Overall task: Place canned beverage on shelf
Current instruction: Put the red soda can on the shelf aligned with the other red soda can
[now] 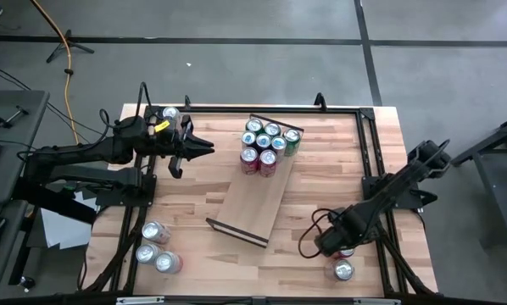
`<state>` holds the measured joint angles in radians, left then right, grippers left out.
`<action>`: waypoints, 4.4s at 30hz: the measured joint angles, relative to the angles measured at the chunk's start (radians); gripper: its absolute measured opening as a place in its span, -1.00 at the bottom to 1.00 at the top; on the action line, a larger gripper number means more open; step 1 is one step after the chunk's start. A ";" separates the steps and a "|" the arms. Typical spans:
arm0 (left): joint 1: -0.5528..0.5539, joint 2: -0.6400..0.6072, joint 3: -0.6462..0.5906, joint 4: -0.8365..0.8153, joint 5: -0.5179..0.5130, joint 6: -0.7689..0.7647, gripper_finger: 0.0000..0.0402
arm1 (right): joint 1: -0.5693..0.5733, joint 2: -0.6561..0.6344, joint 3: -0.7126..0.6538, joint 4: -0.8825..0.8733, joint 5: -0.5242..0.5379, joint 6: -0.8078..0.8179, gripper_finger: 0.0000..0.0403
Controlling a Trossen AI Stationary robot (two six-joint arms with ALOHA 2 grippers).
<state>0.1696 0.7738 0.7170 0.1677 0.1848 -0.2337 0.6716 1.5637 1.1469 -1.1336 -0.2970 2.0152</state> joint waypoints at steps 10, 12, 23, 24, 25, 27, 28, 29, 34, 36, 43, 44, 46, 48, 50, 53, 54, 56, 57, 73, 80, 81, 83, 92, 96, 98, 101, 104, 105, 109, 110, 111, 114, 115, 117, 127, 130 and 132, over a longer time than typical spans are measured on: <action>0.000 0.000 0.000 0.000 -0.014 0.019 -1.00 | -0.011 0.046 0.000 0.012 0.007 -0.086 0.68; 0.000 0.000 0.000 0.000 -0.014 0.019 -1.00 | -0.011 0.046 0.000 0.012 0.006 -0.098 0.60; 0.000 0.000 0.000 -0.122 -0.117 0.115 -1.00 | -0.104 -0.012 0.045 -0.075 0.031 -0.320 0.44; 0.000 0.000 0.000 -0.131 -0.127 0.114 -1.00 | -0.120 -0.022 0.056 -0.093 0.052 -0.343 0.44; 0.000 0.000 0.000 -0.142 -0.130 0.109 -1.00 | -0.137 -0.032 0.068 -0.110 0.073 -0.363 0.44; 0.000 0.000 0.000 -0.164 -0.130 0.107 -1.00 | -0.174 -0.048 0.094 -0.124 0.118 -0.405 0.44; 0.000 0.000 0.000 -0.172 -0.128 0.107 -1.00 | -0.194 -0.051 0.108 -0.127 0.143 -0.428 0.44; 0.000 0.000 0.000 -0.178 -0.125 0.106 -1.00 | -0.214 -0.053 0.123 -0.130 0.166 -0.457 0.44; 0.000 0.000 0.000 -0.232 -0.118 0.103 -1.00 | -0.308 -0.053 0.181 -0.126 0.222 -0.602 0.44; 0.000 0.000 0.000 -0.247 -0.117 0.085 -1.00 | -0.340 -0.053 0.195 -0.126 0.235 -0.648 0.44; 0.000 0.000 0.000 -0.320 -0.116 0.062 -1.00 | -0.425 -0.053 0.246 -0.107 0.275 -0.858 0.44; 0.000 0.000 0.000 -0.331 -0.116 0.061 -1.00 | -0.437 -0.053 0.259 -0.103 0.281 -0.896 0.44; 0.000 0.000 0.000 -0.348 -0.116 0.061 -1.00 | -0.465 -0.053 0.287 -0.103 0.304 -0.960 0.44; 0.000 0.000 0.000 -0.352 -0.116 0.061 -1.00 | -0.500 -0.053 0.317 -0.107 0.324 -1.020 0.44; 0.000 0.000 0.000 -0.353 -0.116 0.061 -1.00 | -0.540 -0.053 0.345 -0.113 0.339 -1.069 0.44; 0.000 0.000 0.000 -0.350 -0.117 0.061 -1.00 | -0.602 -0.048 0.364 -0.131 0.351 -1.104 0.44; 0.000 0.000 0.000 -0.350 -0.117 0.061 -1.00 | -0.622 -0.043 0.365 -0.131 0.348 -1.114 0.44; 0.000 0.000 0.000 -0.350 -0.118 0.061 -1.00 | -0.654 -0.030 0.365 -0.127 0.348 -1.135 0.44; 0.000 0.000 0.000 -0.350 -0.120 0.061 -1.00 | -0.668 -0.019 0.365 -0.128 0.345 -1.152 0.44; 0.000 0.000 0.000 -0.341 -0.149 -0.030 -1.00 | -0.705 0.189 0.484 -0.174 0.376 -1.498 0.44; 0.000 0.000 0.000 -0.340 -0.158 -0.051 -1.00 | -0.705 0.229 0.484 -0.172 0.438 -1.527 0.44; 0.000 0.000 0.000 -0.340 -0.162 -0.052 -1.00 | -0.705 0.234 0.484 -0.171 0.446 -1.529 0.44; 0.000 0.000 0.000 -0.339 -0.166 -0.053 -1.00 | -0.708 0.237 0.484 -0.170 0.451 -1.537 0.44; 0.000 0.000 0.000 -0.334 -0.168 -0.053 -1.00 | -0.729 0.243 0.483 -0.142 0.451 -1.545 0.45; 0.000 0.000 0.000 -0.335 -0.168 -0.053 -1.00 | -0.731 0.243 0.483 -0.122 0.454 -1.545 0.59; 0.000 0.000 0.000 -0.335 -0.167 -0.053 -1.00 | -0.731 0.243 0.483 -0.116 0.454 -1.545 0.64; 0.000 0.000 0.000 -0.336 -0.168 -0.053 -1.00 | -0.731 0.242 0.483 -0.110 0.454 -1.545 0.66; 0.000 0.000 0.000 -0.336 -0.168 -0.053 -1.00 | -0.731 0.242 0.483 -0.111 0.454 -1.545 0.67; 0.000 0.000 0.000 -0.336 -0.168 -0.052 -1.00 | -0.731 0.242 0.483 -0.108 0.454 -1.545 0.68; 0.000 0.000 0.000 -0.336 -0.168 -0.052 -1.00 | -0.731 0.242 0.483 -0.073 0.454 -1.545 0.68; 0.000 0.000 0.000 -0.336 -0.168 -0.052 -1.00 | -0.731 0.242 0.483 -0.064 0.454 -1.545 0.68; 0.000 0.000 0.000 -0.336 -0.168 -0.052 -1.00 | -0.731 0.242 0.483 -0.054 0.454 -1.545 0.69; 0.000 0.000 0.000 -0.336 -0.168 -0.052 -1.00 | -0.731 0.242 0.483 -0.036 0.454 -1.556 0.69; 0.000 0.000 0.000 -0.336 -0.168 -0.052 -1.00 | -0.731 0.242 0.483 -0.034 0.453 -1.566 0.69; 0.000 0.000 0.000 -0.336 -0.167 -0.052 -1.00 | -0.731 0.242 0.483 -0.021 0.452 -1.583 0.69; 0.000 0.000 0.000 -0.336 -0.168 -0.052 -1.00 | -0.731 0.225 0.483 0.004 0.488 -1.630 0.69; 0.000 0.000 0.000 -0.337 -0.168 -0.052 -1.00 | -0.731 0.179 0.483 0.010 0.529 -1.657 0.69; 0.000 0.000 0.000 -0.338 -0.168 -0.043 -1.00 | -0.731 0.136 0.483 0.010 0.561 -1.677 0.69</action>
<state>0.1696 0.7742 0.7170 -0.1702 0.0170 -0.2771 -0.0593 1.6997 1.6295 -1.1238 0.2641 0.3386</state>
